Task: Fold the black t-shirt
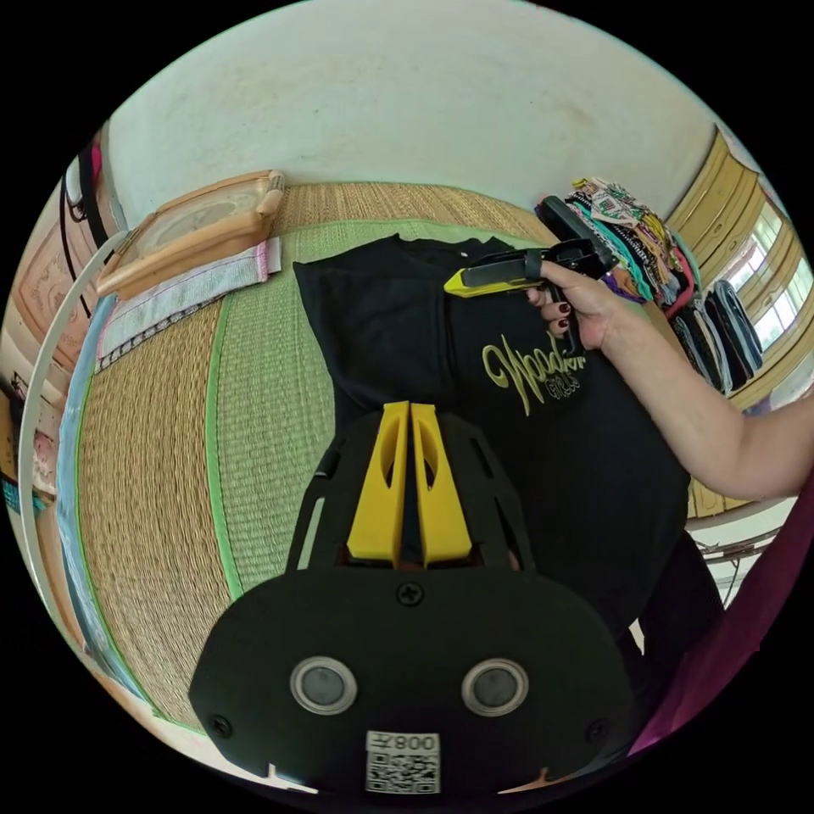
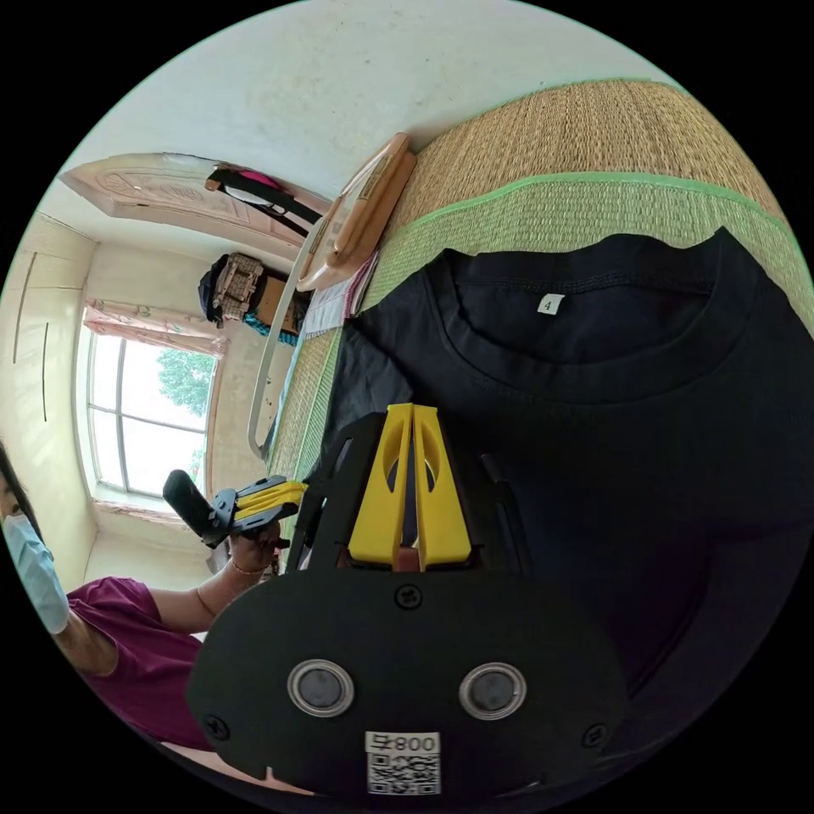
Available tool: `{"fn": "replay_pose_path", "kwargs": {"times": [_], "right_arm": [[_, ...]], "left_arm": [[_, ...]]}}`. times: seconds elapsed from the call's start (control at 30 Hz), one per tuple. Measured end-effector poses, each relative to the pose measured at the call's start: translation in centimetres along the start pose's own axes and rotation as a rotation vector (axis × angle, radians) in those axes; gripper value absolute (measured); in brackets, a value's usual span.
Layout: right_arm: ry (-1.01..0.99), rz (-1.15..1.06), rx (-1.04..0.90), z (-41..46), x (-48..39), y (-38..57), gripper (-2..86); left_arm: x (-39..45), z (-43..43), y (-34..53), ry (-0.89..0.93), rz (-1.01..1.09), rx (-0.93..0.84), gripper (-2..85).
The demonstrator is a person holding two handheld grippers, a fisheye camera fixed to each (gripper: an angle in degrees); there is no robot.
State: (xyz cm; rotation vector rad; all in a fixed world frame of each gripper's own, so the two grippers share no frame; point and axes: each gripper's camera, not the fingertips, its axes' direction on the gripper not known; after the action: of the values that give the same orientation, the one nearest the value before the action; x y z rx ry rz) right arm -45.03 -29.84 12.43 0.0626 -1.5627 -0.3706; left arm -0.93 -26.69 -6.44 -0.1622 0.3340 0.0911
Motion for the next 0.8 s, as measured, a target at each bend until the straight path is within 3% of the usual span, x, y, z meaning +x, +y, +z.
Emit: {"fn": "replay_pose_path", "kwargs": {"times": [0.2, 0.33, 0.53, 0.8], "right_arm": [[0.022, -0.060, 0.042, -2.0, -2.1, 1.4, 0.0], [0.025, -0.122, 0.059, -1.7, -4.6, 1.5, 0.0], [-0.014, -0.182, 0.005, 2.9, -8.5, -1.9, 0.0], [0.132, -0.237, -0.104, 8.1, -12.0, -4.9, 0.0]], "left_arm": [[-1.6, 0.6, 0.1, -0.035, -0.088, 0.000, 0.0], [-1.7, -1.1, 0.0, 0.009, -0.107, 0.094, 0.1], [-2.5, 0.4, -1.9, 0.012, -0.102, 0.055, 0.1], [-4.2, 1.1, -1.8, 0.032, -0.111, 0.051, 0.0]]}}
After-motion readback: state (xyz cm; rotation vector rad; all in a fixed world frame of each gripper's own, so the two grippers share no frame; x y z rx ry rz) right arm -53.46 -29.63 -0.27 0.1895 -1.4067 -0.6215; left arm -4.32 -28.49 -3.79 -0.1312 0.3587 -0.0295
